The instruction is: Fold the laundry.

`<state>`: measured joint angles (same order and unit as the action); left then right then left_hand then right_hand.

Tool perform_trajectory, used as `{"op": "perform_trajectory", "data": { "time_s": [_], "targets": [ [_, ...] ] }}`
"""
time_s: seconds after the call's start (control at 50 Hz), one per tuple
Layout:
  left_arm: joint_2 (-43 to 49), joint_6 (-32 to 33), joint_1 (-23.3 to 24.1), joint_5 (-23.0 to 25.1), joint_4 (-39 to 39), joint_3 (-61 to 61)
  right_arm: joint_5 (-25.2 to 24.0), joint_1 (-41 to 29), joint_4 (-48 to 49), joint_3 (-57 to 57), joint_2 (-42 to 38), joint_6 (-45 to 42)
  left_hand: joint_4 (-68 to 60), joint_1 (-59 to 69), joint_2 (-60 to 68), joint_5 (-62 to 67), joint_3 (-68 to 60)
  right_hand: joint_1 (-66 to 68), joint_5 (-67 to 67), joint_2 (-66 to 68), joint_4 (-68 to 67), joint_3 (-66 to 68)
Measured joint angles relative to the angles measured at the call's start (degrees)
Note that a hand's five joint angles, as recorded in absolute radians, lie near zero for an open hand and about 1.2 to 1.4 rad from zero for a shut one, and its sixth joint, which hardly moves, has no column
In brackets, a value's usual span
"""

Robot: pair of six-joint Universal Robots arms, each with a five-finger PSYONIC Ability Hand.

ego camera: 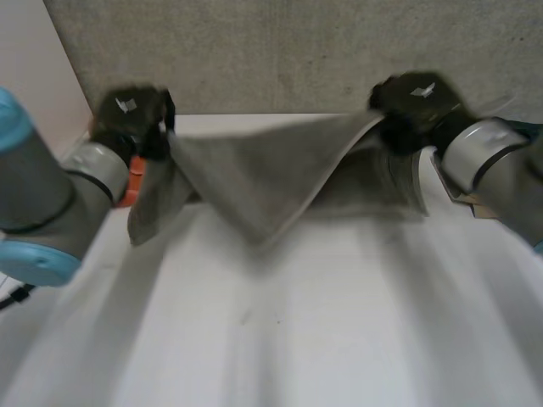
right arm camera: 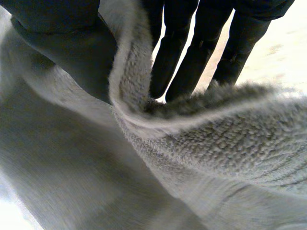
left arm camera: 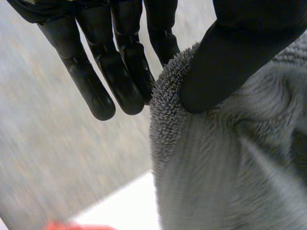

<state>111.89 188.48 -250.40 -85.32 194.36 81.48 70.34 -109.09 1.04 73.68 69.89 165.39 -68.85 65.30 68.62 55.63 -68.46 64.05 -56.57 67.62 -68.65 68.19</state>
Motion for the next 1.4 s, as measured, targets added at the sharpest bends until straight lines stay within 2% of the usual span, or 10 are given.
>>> {"op": "perform_trajectory", "data": {
  "time_s": [0.12, 0.26, 0.32, 0.56, 0.72, 0.88, 1.0, 1.24, 1.38, 1.4],
  "targets": [
    [12.67, 0.16, 0.48, -0.2, 1.69, -2.57, 5.41, -7.59, -1.94, 1.5, -8.76, -5.66, 0.0, 0.0, 0.0, 0.0, 0.0, 0.0, -0.01, 0.0, -0.07, 0.0],
    [17.63, 1.04, 0.2, -0.29, 4.14, -3.58, 14.24, -9.17, -1.85, 2.95, -14.16, -10.37, 33.09, -31.42, -32.73, -29.5, 32.25, 0.0, -0.01, 0.0, -0.07, 0.0],
    [16.51, 1.32, 0.23, -0.26, 4.43, -2.7, 15.58, -8.79, -1.63, 3.79, -14.4, -10.91, 39.63, -35.99, -38.88, -36.32, 38.47, 0.0, -0.01, 0.0, -0.07, 0.0],
    [-4.36, 1.63, 2.79, -0.57, 4.14, 12.27, 15.39, -8.17, -1.37, 4.85, -13.69, -10.12, 39.95, -35.96, -39.27, -37.04, 38.62, 0.0, -0.01, 0.0, -0.08, 0.01],
    [-12.97, 3.37, 8.42, -0.47, 2.19, 23.45, 15.37, -8.28, -1.39, 4.92, -14.29, -10.15, 27.8, -24.01, -27.69, -24.85, 27.55, 0.0, -0.01, 0.0, -0.08, 0.01],
    [-7.35, 5.19, 11.54, -0.29, -2.47, 24.37, 15.44, -8.6, -1.3, 5.3, -14.54, -10.17, 25.86, -22.12, -25.63, -22.94, 25.44, 0.0, -0.01, 0.0, -0.08, 0.01],
    [1.41, 6.22, 11.62, -0.47, -3.61, 19.98, 15.43, -8.68, -1.26, 5.96, -14.48, -10.18, 36.16, -32.78, -35.6, -33.16, 35.4, 0.0, -0.01, 0.0, -0.08, 0.01],
    [10.73, 10.66, 11.01, -2.81, -2.41, 10.56, 15.35, -8.76, -1.08, 7.07, -14.51, -10.43, 37.57, -33.53, -37.13, -34.34, 36.61, 0.0, -0.01, 0.0, -0.08, 0.01],
    [14.93, 13.02, 10.5, -4.75, -1.75, 6.29, 15.38, -8.77, -0.57, 7.53, -14.53, -10.83, 27.34, -22.63, -26.68, -24.28, 27.21, 0.0, -0.01, 0.0, -0.09, 0.01],
    [15.31, 13.17, 10.39, -4.9, -1.5, 5.86, 15.4, -8.76, -0.52, 7.57, -14.52, -10.87, 12.18, -7.59, -11.95, -9.48, 11.99, 0.0, -0.01, 0.0, -0.08, 0.01]
  ]
}}
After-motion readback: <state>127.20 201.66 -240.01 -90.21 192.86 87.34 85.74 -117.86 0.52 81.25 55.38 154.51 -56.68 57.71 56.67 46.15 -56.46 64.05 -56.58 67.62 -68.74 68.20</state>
